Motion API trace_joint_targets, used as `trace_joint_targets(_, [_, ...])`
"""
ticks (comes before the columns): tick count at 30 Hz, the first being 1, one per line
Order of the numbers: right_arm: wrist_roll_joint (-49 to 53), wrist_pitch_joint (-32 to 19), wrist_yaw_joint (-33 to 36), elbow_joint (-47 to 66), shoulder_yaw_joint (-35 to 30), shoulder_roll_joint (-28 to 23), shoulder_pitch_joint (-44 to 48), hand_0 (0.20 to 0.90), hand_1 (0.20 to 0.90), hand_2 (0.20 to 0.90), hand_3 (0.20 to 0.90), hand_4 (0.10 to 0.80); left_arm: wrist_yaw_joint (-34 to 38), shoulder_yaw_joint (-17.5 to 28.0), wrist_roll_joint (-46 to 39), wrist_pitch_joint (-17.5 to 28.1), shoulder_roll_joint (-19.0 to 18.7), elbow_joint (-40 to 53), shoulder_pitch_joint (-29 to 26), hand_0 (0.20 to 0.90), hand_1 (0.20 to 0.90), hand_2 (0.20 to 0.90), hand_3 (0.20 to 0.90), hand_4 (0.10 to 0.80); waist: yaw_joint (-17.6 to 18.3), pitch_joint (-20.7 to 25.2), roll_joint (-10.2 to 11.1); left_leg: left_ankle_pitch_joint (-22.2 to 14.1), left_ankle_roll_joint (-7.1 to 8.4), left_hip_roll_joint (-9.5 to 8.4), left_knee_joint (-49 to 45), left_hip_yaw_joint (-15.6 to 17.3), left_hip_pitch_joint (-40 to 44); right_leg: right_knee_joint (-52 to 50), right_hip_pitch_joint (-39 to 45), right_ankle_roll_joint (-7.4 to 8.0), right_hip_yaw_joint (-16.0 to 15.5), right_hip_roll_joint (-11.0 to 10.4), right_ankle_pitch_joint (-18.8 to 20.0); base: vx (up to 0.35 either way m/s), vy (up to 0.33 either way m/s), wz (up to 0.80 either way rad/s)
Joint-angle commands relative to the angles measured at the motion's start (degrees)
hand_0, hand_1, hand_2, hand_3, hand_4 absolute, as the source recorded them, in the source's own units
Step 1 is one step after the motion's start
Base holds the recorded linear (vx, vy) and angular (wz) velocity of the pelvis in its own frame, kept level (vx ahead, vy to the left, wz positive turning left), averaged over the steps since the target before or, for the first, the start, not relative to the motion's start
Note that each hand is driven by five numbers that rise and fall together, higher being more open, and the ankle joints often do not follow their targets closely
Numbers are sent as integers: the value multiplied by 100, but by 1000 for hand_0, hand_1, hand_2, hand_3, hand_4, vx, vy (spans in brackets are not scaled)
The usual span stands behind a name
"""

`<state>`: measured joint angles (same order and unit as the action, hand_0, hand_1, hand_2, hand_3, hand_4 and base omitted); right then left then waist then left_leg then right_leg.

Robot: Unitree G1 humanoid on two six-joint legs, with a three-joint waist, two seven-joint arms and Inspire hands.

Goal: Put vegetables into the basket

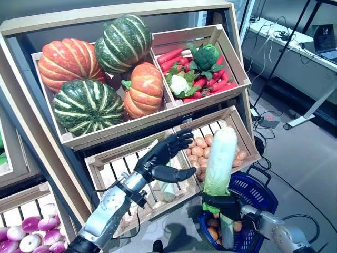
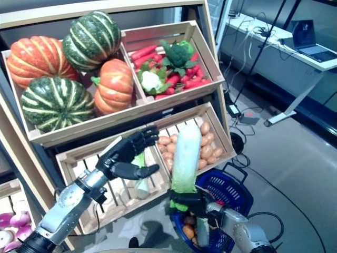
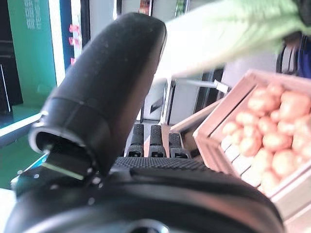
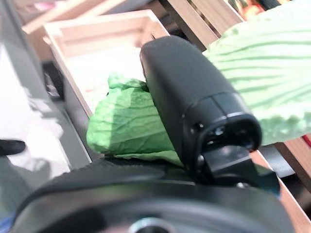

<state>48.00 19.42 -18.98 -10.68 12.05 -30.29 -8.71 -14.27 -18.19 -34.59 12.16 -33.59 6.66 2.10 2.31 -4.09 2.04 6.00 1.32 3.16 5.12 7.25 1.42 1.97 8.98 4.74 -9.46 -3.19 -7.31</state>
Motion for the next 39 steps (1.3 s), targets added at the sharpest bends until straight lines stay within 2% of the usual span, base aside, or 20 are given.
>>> trace_joint_targets(1, [723,-919,53,741,-505,40,193,300,300,300,300,400,119,506,-75,387,-3,388,-261,900,900,900,900,800,73,172,8,-615,73,172,-12,101,268,275,-495,90,176,-64,825,-26,-15,-11])
trace_joint_targets(6, [956,-1314,168,805,-840,143,22,300,300,300,300,400,227,687,122,337,6,321,-110,900,900,900,900,800,113,127,5,-623,71,198,-12,167,272,245,-531,70,226,-26,774,-12,-20,-12])
trace_joint_targets(8, [1185,-1623,350,825,-1046,263,-81,300,300,300,300,400,295,768,275,401,22,252,8,900,900,900,900,800,147,74,1,-625,59,212,-12,193,258,187,-581,51,276,13,729,-18,-31,-4])
trace_joint_targets(14, [1485,-2131,637,698,-1400,477,-226,300,300,300,300,400,848,1024,607,719,2,94,127,900,900,900,900,800,191,-95,-14,-642,58,182,-88,236,116,160,-716,21,363,36,708,-36,-5,-7])
trace_joint_targets(18, [1743,-2664,822,317,-1584,601,172,300,300,300,300,400,1618,1301,897,1171,-97,-154,-269,900,900,900,900,800,193,-577,-81,-706,64,137,-619,178,-520,-359,-1307,-67,443,48,594,-226,4,-8])
trace_joint_targets(23, [1903,-3061,1035,-32,-1653,746,559,300,300,300,300,400,2405,1569,1335,1413,-103,-150,-613,900,900,900,900,800,165,-1088,-122,-772,51,40,-1168,106,-1037,-884,-1719,-144,393,32,448,-170,7,2])
trace_joint_targets(26, [1981,-3333,1094,-207,-1629,791,769,300,300,300,300,400,3082,1699,1694,1649,-45,-152,-848,900,900,900,900,800,121,-1478,-110,-954,54,-48,-2067,27,-1737,-1652,-2315,-271,330,21,264,-182,-21,10])
trace_joint_targets(32, [2154,-3448,1316,-459,-1619,824,1225,300,300,300,300,400,3970,1669,2383,1880,209,-96,-1198,900,900,900,900,800,-17,-1822,-31,-1217,48,-78,-3007,-107,-2656,-2486,-3049,-406,172,-58,21,-101,-31,9])
trace_joint_targets(35, [2032,-3430,1518,-521,-1588,733,1515,300,300,300,300,400,4666,1581,3070,2078,255,47,-1498,900,900,900,900,800,-99,-1974,-20,-1388,-18,-100,-3541,-125,-3176,-3200,-3596,-509,92,-180,-184,-120,0,15])
trace_joint_targets(39, [2003,-3447,1500,-796,-1519,765,1697,300,300,300,300,400,4903,1550,3165,2193,326,17,-1801,900,900,900,900,800,-206,-2029,36,-1683,-81,-114,-4362,-235,-3745,-4108,-4136,-564,-5,-410,-432,-52,-34,21])
